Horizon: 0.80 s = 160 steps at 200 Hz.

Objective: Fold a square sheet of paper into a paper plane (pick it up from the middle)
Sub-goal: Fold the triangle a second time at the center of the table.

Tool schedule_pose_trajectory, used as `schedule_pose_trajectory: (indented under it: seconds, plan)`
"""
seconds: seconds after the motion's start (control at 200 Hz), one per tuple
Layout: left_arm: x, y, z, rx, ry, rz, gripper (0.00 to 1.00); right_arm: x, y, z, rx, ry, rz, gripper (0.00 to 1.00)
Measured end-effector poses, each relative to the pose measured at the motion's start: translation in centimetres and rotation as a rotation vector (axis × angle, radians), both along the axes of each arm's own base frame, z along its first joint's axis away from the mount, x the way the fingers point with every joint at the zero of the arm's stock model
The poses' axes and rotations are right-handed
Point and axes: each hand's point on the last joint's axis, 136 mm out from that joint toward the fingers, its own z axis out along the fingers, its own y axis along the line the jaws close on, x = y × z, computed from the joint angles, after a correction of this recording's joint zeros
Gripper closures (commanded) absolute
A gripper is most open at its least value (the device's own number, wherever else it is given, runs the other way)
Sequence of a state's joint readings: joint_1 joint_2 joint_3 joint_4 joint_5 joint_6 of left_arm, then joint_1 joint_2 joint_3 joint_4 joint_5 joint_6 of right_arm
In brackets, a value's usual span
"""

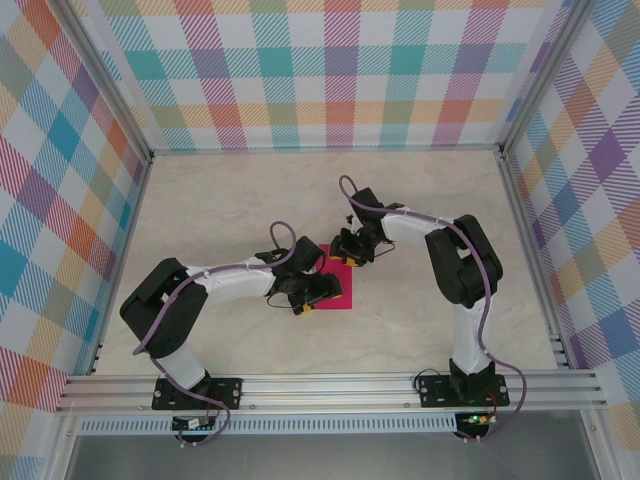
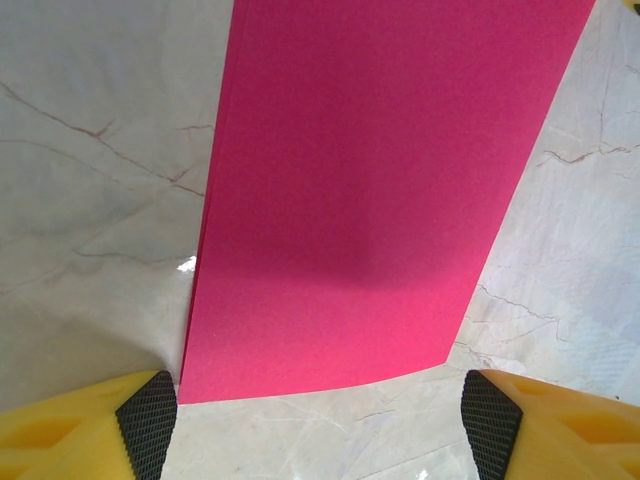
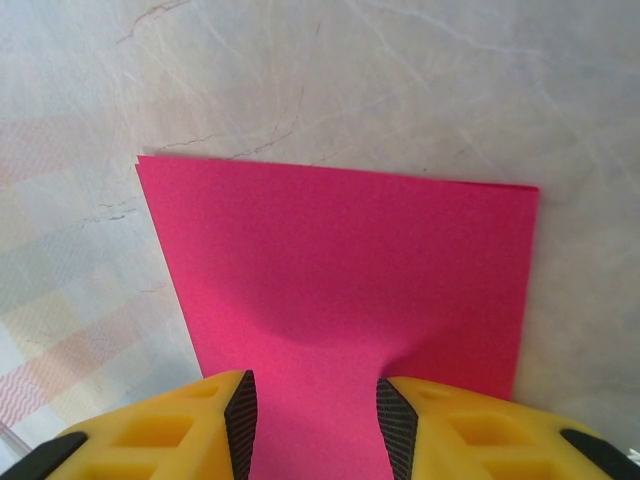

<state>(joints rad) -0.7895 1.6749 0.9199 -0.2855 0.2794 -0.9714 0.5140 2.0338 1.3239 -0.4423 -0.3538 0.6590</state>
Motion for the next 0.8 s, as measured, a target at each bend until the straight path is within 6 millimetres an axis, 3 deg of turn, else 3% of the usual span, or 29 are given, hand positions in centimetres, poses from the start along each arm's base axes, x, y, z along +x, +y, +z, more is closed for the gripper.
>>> schedule_pose_trajectory:
  seconds: [0.62, 0.8]
  plan:
    - [0.9, -1.3, 1.0, -0.057, -0.045, -0.019, 0.25, 0.0, 0.0, 0.0, 0.005, 0.003, 0.0, 0.58]
    - [2.8, -0.9, 2.1, -0.048, -0.161, -0.016, 0.24, 0.0, 0.0, 0.0, 0.006, 0.005, -0.001, 0.58]
